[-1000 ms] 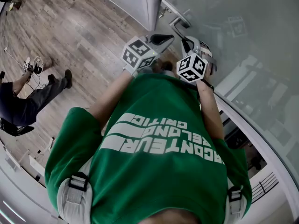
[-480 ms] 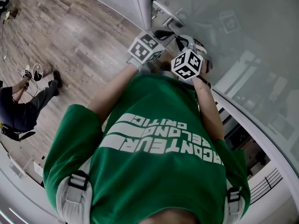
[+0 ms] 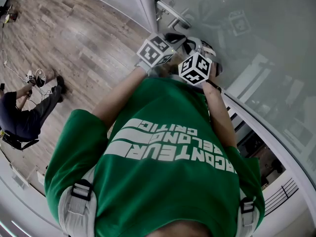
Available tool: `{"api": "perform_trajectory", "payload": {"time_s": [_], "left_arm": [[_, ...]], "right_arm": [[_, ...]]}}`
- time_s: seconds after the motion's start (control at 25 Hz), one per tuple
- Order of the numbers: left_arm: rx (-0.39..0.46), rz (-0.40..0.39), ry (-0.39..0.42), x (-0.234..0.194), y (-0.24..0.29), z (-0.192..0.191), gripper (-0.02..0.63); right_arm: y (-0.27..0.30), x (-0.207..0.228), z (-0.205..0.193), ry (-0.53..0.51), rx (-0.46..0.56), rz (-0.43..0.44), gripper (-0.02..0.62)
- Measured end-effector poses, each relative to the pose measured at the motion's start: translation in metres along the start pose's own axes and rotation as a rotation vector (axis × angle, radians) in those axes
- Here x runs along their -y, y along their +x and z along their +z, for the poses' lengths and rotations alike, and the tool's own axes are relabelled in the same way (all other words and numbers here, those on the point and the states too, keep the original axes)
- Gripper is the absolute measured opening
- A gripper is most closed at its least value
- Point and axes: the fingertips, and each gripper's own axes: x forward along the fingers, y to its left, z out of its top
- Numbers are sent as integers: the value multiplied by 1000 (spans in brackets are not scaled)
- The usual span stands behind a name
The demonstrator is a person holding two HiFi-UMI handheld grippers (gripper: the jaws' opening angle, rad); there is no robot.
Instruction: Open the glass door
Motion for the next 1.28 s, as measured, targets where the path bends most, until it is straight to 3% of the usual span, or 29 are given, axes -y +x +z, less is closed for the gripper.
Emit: {"api": "perform_trajectory", "payload": {"time_s": [0.56,0.72,0.84,0.96,1.28], "left_arm": [[-5,-10,17,0,6,-4,15],[-34,-40,-49,-2,4,-18,15],[-77,13,-103,-17,0,-38,15],[-17,7,-171,-25,-4,-29,15],[-8,-27,-123,-19,9,-9,17]], "right_arm": [[11,-2,-7,54,28,13,48],[13,0,-8,65,32,5,48],[13,4,-9,74,30,-1,48],[18,7,-10,88,32,-3,48],[31,11,-16,143,37,9,49]]}}
